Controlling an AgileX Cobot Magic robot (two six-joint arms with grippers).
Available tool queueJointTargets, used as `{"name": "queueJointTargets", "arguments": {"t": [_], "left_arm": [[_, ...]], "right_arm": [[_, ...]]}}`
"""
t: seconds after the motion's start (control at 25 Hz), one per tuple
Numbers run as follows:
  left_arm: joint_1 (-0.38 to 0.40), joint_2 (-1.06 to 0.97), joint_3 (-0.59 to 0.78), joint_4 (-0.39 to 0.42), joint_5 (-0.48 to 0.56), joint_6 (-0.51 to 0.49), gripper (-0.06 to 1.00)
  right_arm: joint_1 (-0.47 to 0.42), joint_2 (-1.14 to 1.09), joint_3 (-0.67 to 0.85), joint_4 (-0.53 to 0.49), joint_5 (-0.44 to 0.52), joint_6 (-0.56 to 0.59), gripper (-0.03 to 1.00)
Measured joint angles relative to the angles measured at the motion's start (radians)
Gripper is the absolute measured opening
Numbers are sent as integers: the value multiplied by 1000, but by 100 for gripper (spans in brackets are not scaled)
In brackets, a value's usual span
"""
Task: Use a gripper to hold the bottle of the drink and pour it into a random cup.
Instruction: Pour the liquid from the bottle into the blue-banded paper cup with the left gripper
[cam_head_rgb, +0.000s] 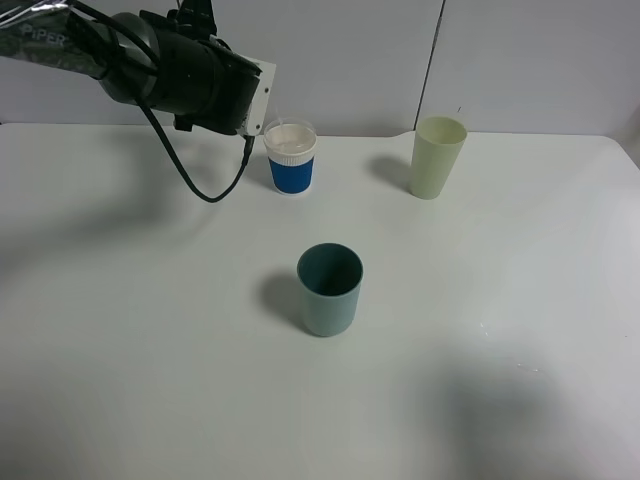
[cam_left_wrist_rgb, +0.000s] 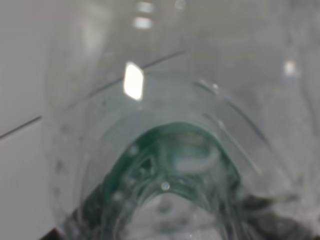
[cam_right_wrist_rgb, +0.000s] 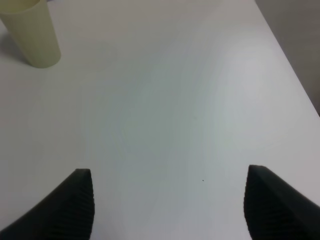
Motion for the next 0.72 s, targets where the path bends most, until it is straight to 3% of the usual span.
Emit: {"name": "queueJointTargets", "arguments": {"t": [0.72], "left_arm": [[0, 0, 0, 64, -1, 27, 43]], "right_arm": [[0, 0, 0, 0, 0, 0, 63]]}}
